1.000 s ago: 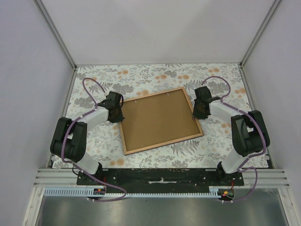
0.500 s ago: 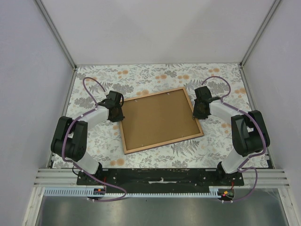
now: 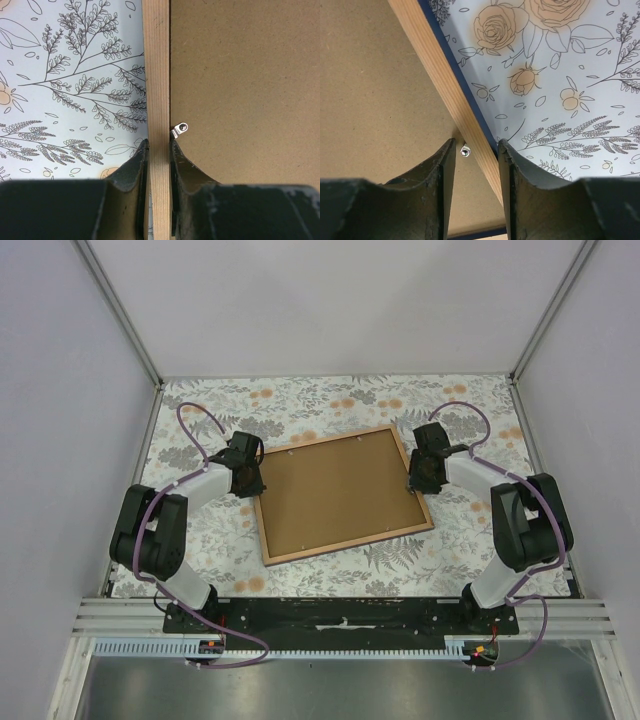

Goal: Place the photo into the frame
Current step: Press the fastener onto the backboard.

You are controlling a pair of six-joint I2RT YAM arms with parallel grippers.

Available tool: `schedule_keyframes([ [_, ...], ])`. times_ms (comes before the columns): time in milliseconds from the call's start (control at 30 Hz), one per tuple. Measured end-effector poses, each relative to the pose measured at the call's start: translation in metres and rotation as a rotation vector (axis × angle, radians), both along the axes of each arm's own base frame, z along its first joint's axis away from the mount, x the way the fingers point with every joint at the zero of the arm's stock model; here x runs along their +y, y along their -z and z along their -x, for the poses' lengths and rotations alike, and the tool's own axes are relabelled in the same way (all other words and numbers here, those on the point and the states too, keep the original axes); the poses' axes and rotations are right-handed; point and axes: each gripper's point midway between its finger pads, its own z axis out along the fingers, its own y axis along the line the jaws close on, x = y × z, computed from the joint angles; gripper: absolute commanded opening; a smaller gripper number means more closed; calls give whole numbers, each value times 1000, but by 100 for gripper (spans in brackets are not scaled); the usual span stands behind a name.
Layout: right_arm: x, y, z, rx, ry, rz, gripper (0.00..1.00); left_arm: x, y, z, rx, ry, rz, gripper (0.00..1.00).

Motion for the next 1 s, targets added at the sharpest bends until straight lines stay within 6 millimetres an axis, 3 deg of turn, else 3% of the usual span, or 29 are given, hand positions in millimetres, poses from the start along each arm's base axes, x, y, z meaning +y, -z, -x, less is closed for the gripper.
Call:
schedule_keyframes([
  [233, -5, 1, -1, 9, 21, 24, 16, 0, 0, 0, 0, -1, 0, 2],
  [333, -6, 0, -1, 10, 8, 34, 0, 0, 0, -1, -3, -5, 2, 2],
  [867, -7, 0, -2, 16, 9, 50, 0, 0, -1, -1, -5, -10, 2, 3],
  [1000, -7, 0, -2, 23, 9, 52, 0, 0, -2, -1, -7, -9, 4, 21],
])
